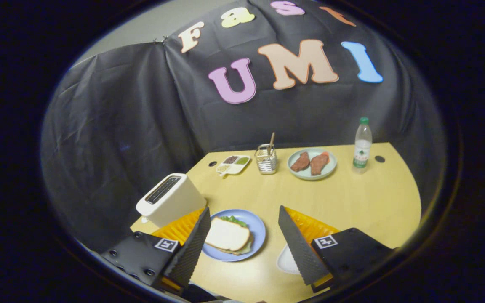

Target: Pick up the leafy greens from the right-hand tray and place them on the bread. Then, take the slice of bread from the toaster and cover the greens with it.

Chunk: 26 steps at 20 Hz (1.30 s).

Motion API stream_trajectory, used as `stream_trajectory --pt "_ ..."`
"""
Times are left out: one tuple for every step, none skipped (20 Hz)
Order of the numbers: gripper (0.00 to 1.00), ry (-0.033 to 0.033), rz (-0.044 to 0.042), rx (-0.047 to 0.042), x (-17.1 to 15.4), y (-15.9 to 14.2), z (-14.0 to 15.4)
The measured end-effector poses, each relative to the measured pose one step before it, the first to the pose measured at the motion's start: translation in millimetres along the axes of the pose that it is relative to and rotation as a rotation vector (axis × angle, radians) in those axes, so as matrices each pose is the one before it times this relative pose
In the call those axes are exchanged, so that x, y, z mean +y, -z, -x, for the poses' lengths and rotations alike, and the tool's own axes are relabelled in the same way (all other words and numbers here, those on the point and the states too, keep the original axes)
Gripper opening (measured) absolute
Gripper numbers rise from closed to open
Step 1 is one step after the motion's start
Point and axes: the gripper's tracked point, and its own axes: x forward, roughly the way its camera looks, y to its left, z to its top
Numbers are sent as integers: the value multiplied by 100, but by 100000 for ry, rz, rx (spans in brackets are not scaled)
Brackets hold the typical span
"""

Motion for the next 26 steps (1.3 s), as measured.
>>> stream_trajectory --pt "100 1584 562 -3113 -314 -443 913" --pt "100 1484 196 -3459 -383 -631 867" --pt "100 1350 287 -3226 -261 -498 855" --pt "100 1466 732 -3193 -284 -495 836" --pt "100 1883 1226 -2920 -479 -447 712" --pt "100 3252 1582 -3403 -766 -622 698" --pt "100 3400 1657 -3245 -895 -739 738" --pt "100 2406 1032 -3790 -629 -978 764" --pt "100 2525 537 -3744 -599 -912 801" --pt "100 1782 20 -2528 -591 -773 736" --pt "100 2001 -117 -2252 -592 -439 492" --pt "100 2226 445 -1925 -617 -448 603" --pt "100 2501 935 -2347 -802 -467 494" --pt "100 3220 1219 -2628 -804 -422 413" --pt "100 4051 1157 -2042 -1085 -427 445" --pt "100 3894 634 -1988 -1066 -552 532" --pt "100 2851 165 -1925 -653 -448 580" --pt "100 2027 -14 -1617 -542 -451 571" --pt "100 1587 38 -1363 -555 -322 357" --pt "100 1658 246 -960 -618 -167 381" --pt "100 947 366 -68 -451 73 266" --pt "100 1090 77 -345 -453 -56 248" --pt "100 602 29 -11 -344 -283 85" --pt "100 472 11 -931 -305 -453 117" --pt "100 630 368 -779 -279 -393 44" --pt "100 809 761 -1163 -369 -559 90"
